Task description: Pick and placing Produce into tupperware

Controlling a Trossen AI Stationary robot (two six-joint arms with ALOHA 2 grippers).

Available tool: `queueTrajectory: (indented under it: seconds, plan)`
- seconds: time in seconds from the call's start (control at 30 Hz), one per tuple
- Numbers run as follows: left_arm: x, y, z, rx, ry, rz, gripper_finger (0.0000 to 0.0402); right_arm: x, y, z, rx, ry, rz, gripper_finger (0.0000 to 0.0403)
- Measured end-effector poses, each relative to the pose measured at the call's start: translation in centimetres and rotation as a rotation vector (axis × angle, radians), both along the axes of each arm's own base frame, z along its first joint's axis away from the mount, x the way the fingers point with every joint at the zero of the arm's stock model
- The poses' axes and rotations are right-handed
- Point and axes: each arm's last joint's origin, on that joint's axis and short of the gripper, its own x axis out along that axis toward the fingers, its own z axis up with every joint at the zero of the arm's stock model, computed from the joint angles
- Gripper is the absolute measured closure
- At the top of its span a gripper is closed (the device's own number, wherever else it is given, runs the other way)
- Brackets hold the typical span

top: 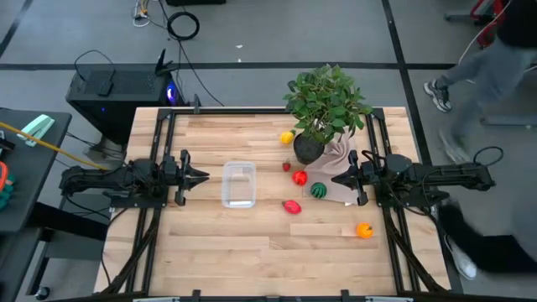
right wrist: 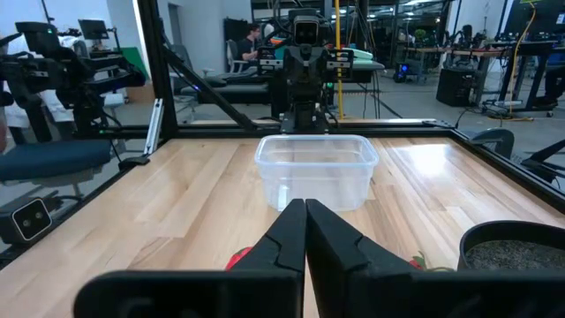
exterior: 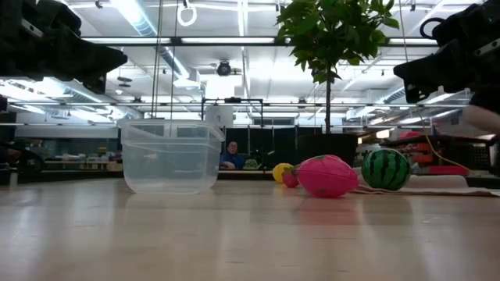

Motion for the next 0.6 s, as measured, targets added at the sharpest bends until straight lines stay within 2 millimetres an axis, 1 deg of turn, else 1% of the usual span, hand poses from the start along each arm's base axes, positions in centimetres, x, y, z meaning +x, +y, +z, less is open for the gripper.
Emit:
queueTrajectory:
  seconds: [0.4, 0.6]
  plan:
    - [0.0, 0.0, -0.01, 0.0, 0.0, 0.0, 0.034, 0.0, 0.0, 0.0, 0.0, 0.0, 0.0, 0.0386]
    - [0.0, 0.0, -0.01, 0.0, 0.0, 0.0, 0.0346, 0.0, 0.0, 0.01, 0.0, 0.0, 0.0, 0.0386]
